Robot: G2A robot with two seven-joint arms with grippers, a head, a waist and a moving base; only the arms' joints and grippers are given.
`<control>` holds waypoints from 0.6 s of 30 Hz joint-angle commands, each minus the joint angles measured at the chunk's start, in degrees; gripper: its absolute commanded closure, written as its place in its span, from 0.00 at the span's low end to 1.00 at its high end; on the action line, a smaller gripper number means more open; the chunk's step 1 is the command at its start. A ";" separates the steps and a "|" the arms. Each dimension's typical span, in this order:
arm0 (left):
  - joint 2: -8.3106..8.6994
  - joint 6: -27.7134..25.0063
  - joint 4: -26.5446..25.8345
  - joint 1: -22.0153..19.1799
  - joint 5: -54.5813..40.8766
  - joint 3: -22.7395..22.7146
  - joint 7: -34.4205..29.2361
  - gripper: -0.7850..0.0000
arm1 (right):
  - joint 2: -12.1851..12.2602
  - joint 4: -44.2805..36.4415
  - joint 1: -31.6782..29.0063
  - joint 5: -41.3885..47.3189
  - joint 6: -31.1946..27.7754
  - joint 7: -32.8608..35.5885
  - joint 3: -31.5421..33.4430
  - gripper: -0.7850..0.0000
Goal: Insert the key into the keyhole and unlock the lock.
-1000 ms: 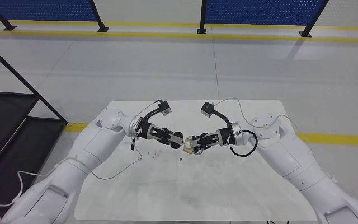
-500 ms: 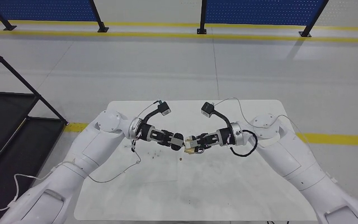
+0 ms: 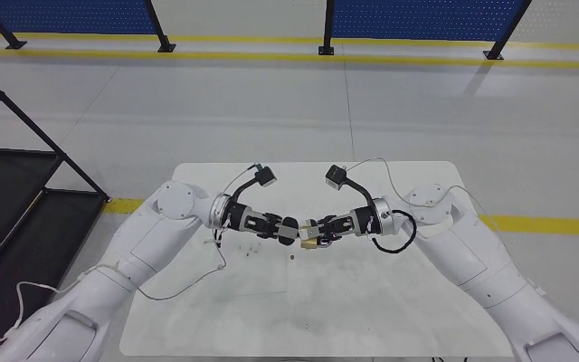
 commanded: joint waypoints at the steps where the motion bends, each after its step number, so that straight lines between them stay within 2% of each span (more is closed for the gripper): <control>1: 0.30 -0.52 -0.21 -0.03 0.06 0.30 0.54 1.00 | 0.00 0.00 0.00 0.00 0.00 0.00 0.00 1.00; 18: 3.45 -7.13 -2.79 -0.20 3.08 3.14 7.15 1.00 | 0.00 0.00 0.00 0.00 0.00 0.00 0.00 1.00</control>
